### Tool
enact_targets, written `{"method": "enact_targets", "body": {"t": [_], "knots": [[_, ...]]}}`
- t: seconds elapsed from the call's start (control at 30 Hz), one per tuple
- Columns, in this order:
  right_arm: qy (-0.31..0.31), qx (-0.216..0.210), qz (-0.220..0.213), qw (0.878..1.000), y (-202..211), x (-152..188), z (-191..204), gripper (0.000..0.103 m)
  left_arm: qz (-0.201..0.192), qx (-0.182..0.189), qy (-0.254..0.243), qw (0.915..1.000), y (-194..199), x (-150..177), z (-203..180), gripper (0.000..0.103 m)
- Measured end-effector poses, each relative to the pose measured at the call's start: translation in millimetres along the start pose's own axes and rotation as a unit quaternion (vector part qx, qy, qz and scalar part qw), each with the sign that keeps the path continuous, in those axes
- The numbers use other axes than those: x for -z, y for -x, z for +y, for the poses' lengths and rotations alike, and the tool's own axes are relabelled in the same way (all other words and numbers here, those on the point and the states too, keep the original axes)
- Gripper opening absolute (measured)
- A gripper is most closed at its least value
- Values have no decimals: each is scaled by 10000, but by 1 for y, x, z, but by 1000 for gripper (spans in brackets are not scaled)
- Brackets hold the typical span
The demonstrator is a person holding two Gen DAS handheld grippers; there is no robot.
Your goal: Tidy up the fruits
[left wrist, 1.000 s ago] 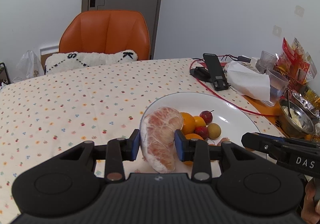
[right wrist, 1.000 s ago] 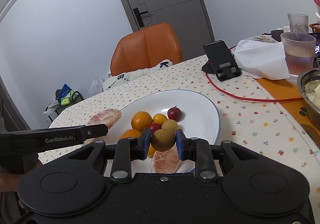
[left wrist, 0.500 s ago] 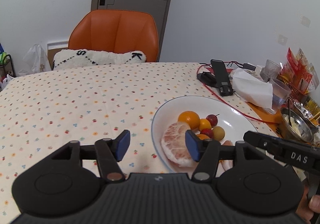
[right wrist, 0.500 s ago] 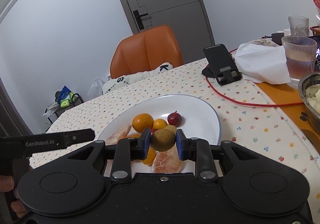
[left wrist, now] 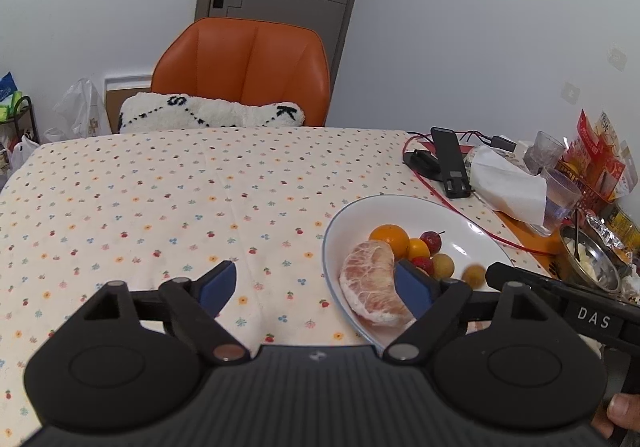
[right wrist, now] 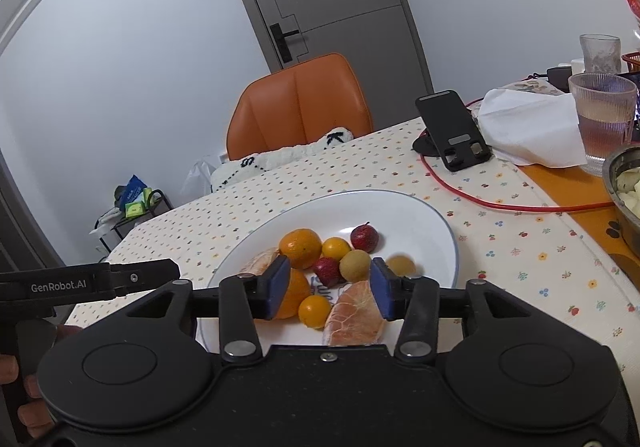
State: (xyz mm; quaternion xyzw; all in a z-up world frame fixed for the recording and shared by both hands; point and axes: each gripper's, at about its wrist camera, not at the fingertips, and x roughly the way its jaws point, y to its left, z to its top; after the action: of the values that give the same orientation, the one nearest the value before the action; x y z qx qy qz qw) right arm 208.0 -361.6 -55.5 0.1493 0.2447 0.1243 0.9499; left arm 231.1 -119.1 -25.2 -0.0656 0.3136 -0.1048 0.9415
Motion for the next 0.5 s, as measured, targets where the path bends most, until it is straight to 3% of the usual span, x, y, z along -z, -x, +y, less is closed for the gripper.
{"method": "enact_targets", "body": {"t": [0.5], "knots": [[149,-320,6,9994,8,1,20,69,-136,-388,273,9988,31,7,24,94]]}}
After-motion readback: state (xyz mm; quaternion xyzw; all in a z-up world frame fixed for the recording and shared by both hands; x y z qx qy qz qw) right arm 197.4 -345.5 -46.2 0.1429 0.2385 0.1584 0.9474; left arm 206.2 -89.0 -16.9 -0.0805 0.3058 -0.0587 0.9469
